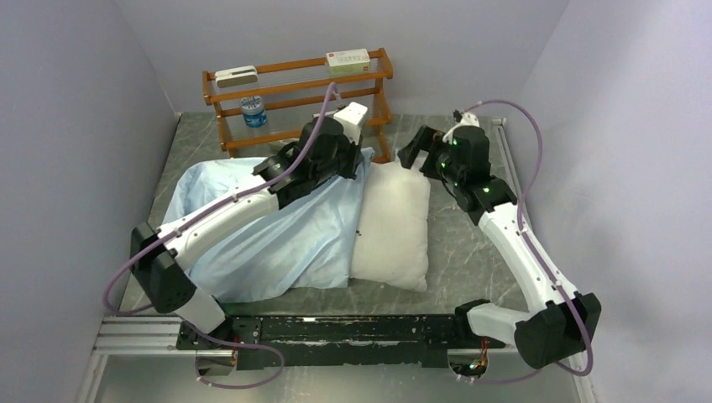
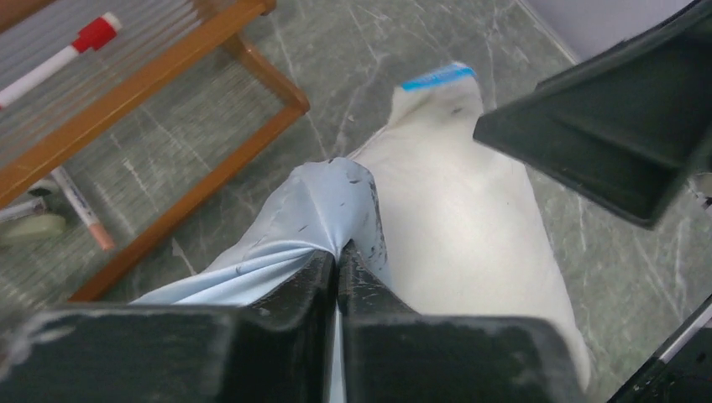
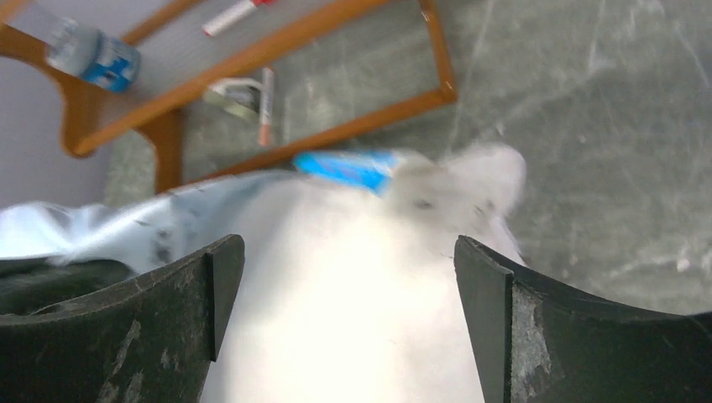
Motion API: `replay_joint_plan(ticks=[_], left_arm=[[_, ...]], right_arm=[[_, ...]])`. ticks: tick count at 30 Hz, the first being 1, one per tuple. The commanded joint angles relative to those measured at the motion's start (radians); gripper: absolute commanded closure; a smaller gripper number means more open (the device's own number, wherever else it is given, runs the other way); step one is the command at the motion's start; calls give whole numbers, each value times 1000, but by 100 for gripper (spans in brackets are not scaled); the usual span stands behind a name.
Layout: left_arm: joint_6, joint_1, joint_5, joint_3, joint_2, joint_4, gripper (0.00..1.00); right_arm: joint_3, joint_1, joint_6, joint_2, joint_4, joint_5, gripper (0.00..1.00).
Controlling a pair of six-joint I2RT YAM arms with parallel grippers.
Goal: Put the pillow into the pillowcase
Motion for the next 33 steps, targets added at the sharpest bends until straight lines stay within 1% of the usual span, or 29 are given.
replay_joint_plan(ticks=[1, 2, 3, 4, 5, 7, 10, 14, 17, 20, 24, 27, 31, 33], left_arm=[[19, -3, 116, 128, 46, 43, 81], [21, -3, 110, 155, 60, 5, 65], [19, -4, 91, 186, 70, -42, 55], [11, -8, 61, 212, 75, -112, 49], [7, -14, 28, 227, 73, -164, 46], [6, -44, -46, 215, 46, -231, 42], [-17, -100, -163, 117, -11, -305, 41], [-89, -153, -223, 29, -49, -398, 40], [-133, -215, -321, 37, -32, -497, 38], [-189, -251, -413, 49, -5, -583, 37], [-198, -253, -401, 3, 16, -529, 37], [-204, -253, -388, -15, 54, -496, 36], [-221, -256, -449, -24, 137, -481, 36], [-231, -260, -467, -15, 172, -480, 39]], right_arm=[[-157, -119, -2, -44, 27, -213, 3], [-189, -149, 20, -59, 42, -248, 3], [-218, -168, 38, -75, 55, -275, 3], [-251, -180, 58, -93, 59, -287, 3], [-272, -187, 80, -106, 55, -279, 3], [-313, -190, 109, -132, 50, -251, 3], [-397, -190, 138, -172, 90, -254, 2], [-461, -191, 155, -166, 139, -327, 3], [-494, -191, 155, -156, 163, -389, 7], [-545, -190, 154, -165, 192, -401, 8], [-591, -190, 163, -155, 239, -451, 8], [-601, -190, 160, -143, 247, -458, 8], [-610, -190, 154, -137, 256, -453, 8], [-623, -190, 167, -137, 273, -472, 8]])
